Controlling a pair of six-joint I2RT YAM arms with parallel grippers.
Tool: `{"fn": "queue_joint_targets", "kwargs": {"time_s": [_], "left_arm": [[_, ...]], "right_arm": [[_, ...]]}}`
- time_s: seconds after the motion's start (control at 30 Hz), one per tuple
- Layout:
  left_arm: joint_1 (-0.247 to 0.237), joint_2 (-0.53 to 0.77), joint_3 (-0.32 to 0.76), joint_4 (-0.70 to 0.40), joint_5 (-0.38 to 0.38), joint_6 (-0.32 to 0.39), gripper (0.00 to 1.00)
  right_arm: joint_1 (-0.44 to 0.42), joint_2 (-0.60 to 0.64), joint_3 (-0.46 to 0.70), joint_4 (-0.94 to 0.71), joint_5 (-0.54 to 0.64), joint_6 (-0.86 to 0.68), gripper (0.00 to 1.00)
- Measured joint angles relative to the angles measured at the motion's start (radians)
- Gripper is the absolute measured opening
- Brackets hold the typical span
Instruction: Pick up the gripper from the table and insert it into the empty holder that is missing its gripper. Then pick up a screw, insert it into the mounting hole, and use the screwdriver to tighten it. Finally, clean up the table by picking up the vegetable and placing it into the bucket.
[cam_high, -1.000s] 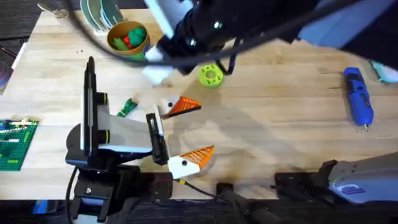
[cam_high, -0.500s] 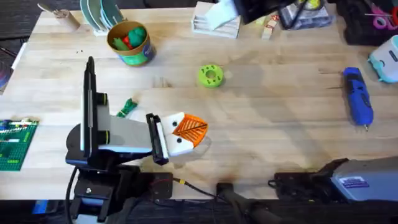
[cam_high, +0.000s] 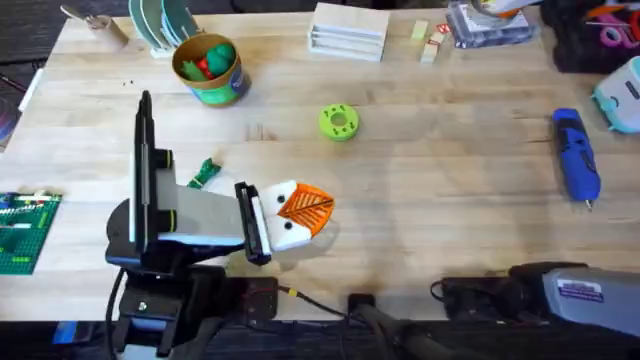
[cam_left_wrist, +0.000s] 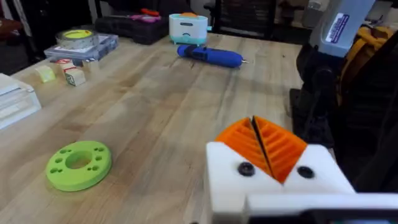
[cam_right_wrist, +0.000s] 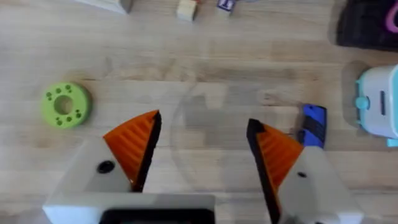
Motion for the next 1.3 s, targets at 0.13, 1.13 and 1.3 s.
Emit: {"fn": "queue_joint_targets", "kwargs": {"time_s": [0.13,1.13,1.3], "left_arm": [[0.000,0.000,0.000,0.000,0.000,0.000,0.004],[0.000,0.000,0.000,0.000,-0.005,0.000,0.004],[0.000,0.000,0.000,0.000,-0.005,0.000,0.004]], "right_arm": [[-0.114,0.008,0.000,0.000,0.019,-0.029,0.910],[-0.651,0.400,-0.021,-0.051,-0.039,-0.435,0.965],[-0.672,0.478,-0.021,-0.051,-0.062,-0.471,0.991]]}}
